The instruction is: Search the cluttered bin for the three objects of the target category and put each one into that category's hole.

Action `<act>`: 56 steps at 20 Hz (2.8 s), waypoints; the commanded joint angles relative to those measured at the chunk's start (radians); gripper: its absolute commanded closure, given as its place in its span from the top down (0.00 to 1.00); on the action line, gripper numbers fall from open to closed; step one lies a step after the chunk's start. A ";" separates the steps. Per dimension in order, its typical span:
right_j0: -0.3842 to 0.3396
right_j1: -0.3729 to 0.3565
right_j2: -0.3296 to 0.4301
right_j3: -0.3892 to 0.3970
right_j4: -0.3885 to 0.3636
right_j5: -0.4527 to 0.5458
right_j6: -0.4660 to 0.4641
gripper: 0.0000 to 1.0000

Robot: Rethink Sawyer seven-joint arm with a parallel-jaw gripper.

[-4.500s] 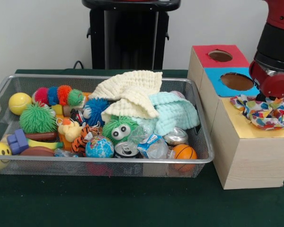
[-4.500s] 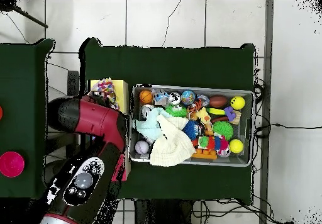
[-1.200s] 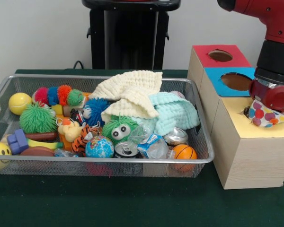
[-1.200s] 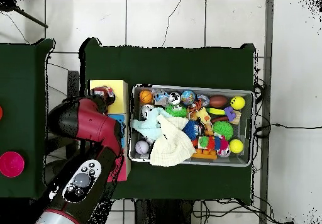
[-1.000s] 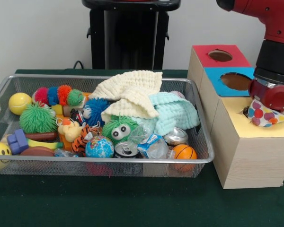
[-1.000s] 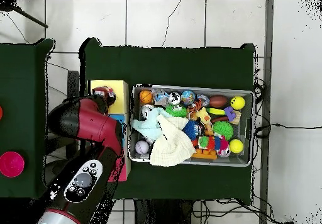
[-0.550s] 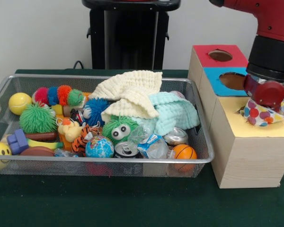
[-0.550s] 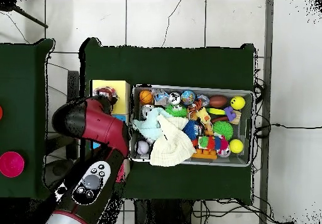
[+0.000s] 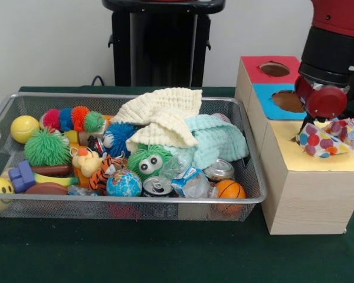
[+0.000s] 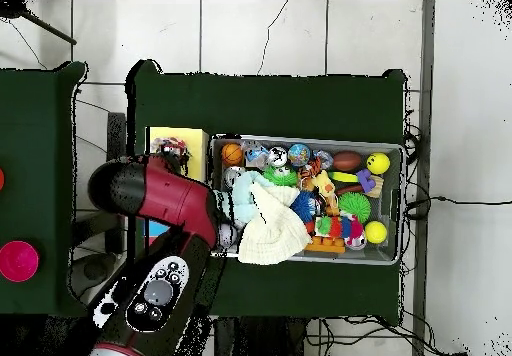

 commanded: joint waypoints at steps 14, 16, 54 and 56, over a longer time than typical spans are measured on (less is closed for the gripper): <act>-0.148 -0.045 0.137 0.107 -0.141 0.168 -0.035 0.00; -0.163 -0.062 0.155 0.102 -0.146 0.190 -0.061 0.00; -0.216 0.037 0.120 -0.448 -0.254 0.698 0.140 0.00; -0.222 0.045 0.116 -0.457 -0.257 0.711 0.133 0.00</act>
